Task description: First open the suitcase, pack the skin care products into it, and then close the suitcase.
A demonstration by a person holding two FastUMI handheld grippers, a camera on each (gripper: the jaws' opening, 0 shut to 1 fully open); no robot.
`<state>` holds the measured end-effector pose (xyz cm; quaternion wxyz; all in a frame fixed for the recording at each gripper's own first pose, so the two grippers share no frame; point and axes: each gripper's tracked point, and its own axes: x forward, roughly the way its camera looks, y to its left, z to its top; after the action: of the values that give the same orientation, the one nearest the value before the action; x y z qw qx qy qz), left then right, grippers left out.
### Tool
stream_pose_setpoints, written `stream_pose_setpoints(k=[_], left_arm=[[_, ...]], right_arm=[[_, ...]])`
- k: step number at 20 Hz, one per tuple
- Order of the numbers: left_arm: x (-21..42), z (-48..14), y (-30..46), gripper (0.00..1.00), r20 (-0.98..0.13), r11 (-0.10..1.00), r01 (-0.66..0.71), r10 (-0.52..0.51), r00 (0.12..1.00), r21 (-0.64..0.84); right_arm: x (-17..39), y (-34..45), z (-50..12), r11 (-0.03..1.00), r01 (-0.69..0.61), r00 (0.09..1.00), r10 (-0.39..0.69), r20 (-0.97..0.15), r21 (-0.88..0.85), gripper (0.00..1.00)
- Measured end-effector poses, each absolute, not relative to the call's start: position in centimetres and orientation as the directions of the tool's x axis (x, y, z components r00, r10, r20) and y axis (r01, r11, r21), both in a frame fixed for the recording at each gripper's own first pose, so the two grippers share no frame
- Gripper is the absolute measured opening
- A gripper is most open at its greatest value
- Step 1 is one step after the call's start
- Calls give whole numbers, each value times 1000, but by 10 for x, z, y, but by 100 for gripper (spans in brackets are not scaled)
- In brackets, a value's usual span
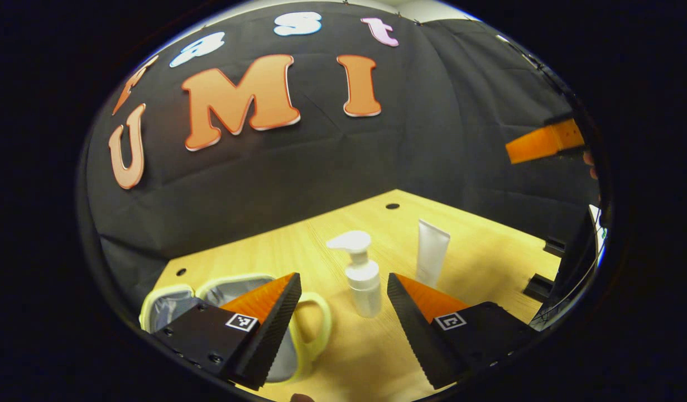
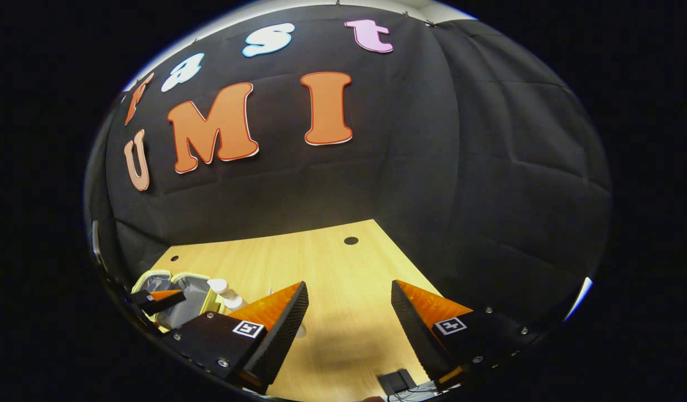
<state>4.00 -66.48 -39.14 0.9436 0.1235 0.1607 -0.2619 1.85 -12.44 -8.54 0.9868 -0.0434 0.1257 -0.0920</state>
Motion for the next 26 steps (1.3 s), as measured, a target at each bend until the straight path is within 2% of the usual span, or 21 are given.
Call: stream_pose_setpoints(k=[6, 15, 16, 18, 19, 24, 26], left_arm=[[70, -453, -681, 99, -424, 838, 503, -385, 820, 212], [104, -487, -716, 99, -434, 836, 513, -396, 810, 195], [105, -487, -716, 96, -430, 839, 509, -394, 812, 193], [109, -487, -717, 85, -419, 846, 500, -393, 819, 185], [106, -488, -717, 71, -418, 848, 502, -399, 816, 170], [103, -482, -718, 63, -453, 870, 492, -425, 784, 36], [99, -475, -714, 62, -471, 873, 488, -428, 772, 7]], right_arm=[[10, -141, -110, 977, 176, 935, -205, -290, -123, 95], [5, -153, -127, 967, 213, 912, -248, -326, -139, 95], [6, -152, -127, 968, 212, 912, -246, -329, -136, 95], [9, -146, -131, 970, 205, 912, -239, -332, -135, 95], [10, -143, -133, 971, 198, 913, -233, -335, -136, 95], [18, -123, -153, 980, 140, 914, -182, -362, -140, 95], [21, -106, -166, 986, 92, 913, -138, -383, -136, 96]])
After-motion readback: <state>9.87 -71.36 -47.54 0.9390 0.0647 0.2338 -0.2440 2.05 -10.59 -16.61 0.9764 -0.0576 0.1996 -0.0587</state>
